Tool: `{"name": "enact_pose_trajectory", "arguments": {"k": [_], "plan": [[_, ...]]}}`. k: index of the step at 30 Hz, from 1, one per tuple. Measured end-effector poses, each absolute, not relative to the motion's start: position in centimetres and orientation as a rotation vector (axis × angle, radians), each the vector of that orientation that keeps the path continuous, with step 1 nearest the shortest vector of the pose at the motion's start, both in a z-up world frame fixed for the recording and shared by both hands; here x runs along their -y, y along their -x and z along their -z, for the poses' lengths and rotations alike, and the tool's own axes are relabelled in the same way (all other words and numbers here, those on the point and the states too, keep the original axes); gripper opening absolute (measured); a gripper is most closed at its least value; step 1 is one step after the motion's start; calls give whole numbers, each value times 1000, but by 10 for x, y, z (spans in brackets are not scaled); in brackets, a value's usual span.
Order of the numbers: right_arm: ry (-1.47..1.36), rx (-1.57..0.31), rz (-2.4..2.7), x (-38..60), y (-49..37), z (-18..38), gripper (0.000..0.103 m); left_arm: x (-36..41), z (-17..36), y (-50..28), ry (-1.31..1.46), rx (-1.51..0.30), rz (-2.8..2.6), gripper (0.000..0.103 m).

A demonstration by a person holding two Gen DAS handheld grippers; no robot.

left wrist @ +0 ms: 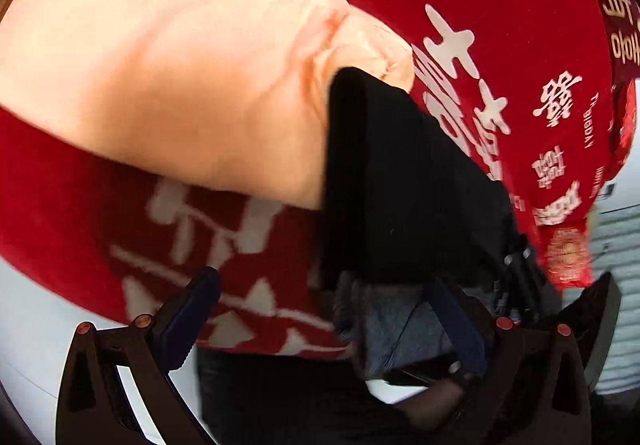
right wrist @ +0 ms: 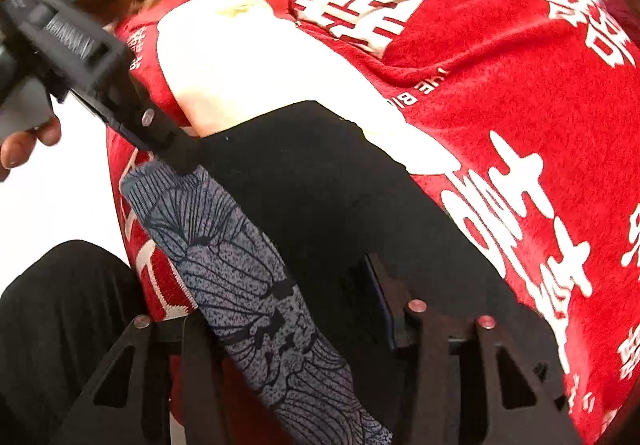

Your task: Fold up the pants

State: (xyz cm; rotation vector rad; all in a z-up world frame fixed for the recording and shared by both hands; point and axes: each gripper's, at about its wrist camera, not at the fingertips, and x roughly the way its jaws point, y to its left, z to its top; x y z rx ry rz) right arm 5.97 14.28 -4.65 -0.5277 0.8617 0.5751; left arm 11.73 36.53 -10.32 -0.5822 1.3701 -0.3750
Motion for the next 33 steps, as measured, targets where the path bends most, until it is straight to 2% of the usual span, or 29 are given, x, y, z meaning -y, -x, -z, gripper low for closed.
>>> {"name": "enact_pose_trajectory", "arguments": {"k": [11, 16, 20, 24, 29, 30, 31, 32, 33], "plan": [[458, -797, -548, -125, -57, 27, 51, -342, 108, -134, 663, -1418, 467, 103], [413, -803, -545, -118, -61, 25, 52, -341, 116, -133, 817, -1427, 520, 103], [512, -799, -599, -133, -57, 34, 58, -331, 117, -135, 856, -1429, 559, 103], [794, -687, -609, -157, -39, 48, 81, -333, 119, -138, 868, -1428, 545, 103], [1003, -577, -558, -181, -36, 64, 83, -318, 121, -146, 785, -1459, 564, 103], [989, -592, -564, -181, -39, 64, 82, -314, 119, -146, 747, -1459, 573, 103], [940, -635, -578, -178, -45, 62, 75, -311, 117, -146, 723, -1449, 585, 103], [897, -679, -585, -175, -51, 60, 49, -311, 116, -146, 719, -1435, 586, 103], [838, -732, -590, -169, -58, 57, 47, -309, 110, -146, 714, -1401, 598, 94]]}}
